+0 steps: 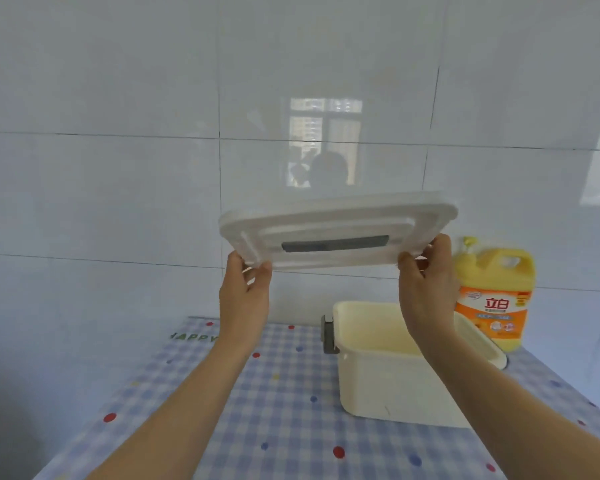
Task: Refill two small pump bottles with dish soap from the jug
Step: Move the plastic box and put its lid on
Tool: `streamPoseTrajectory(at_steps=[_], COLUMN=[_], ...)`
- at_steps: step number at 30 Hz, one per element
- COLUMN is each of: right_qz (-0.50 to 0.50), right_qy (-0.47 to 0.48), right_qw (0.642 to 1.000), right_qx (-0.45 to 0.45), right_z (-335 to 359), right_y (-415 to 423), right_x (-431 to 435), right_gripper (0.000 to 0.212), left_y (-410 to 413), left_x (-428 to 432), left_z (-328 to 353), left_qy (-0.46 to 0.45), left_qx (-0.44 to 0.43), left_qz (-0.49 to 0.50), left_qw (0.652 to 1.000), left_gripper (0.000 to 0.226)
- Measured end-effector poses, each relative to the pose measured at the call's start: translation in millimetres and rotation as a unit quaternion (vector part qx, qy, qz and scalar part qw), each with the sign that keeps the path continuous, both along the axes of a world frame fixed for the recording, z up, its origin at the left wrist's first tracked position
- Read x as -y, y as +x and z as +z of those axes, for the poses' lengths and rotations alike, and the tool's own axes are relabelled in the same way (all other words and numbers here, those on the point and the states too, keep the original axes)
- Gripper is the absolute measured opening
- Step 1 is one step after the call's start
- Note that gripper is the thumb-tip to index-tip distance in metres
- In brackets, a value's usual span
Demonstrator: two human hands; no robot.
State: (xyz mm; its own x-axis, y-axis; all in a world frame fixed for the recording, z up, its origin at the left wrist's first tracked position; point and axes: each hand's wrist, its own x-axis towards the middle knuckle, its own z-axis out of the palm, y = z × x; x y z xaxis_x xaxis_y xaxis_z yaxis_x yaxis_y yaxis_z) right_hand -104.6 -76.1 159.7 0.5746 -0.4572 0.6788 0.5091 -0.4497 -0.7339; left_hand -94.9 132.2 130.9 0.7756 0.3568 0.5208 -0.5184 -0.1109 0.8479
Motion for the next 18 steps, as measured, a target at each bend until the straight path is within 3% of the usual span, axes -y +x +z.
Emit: streamPoseTrajectory(at_steps=[4,8,13,18], right_qz=[-0.033,-0.059,-0.078,-0.09], right_qy=[0.02,0.012,0.021,0.011], right_qw=[0.999,0.998,0.996,0.99], right_qx=[0.011,-0.003,-0.041,-0.112], right_z=[0.6,-4.9,-11.3,-13.2], right_y=[-13.1,-21.2,-26.2,-25.1], right_x=[38.2,69.9,98.7,124.0], right_gripper=[0.013,0.012,0.031,0.043], left_y=[-3.1,-4.3,-3.2,3.8], left_x=[44.2,74.0,96.3,108.4], left_z=[11.0,17.9,13.9,12.9], left_qy=[0.029,0.039,0.098,0.153], left_qx=[0.0,0.005,0.003,-0.095], left_qz=[-0.008,-0.013,0.012,0.051], left_qw=[1.0,0.999,0.995,0.982], left_gripper=[0.024,0.041,0.065,0.046])
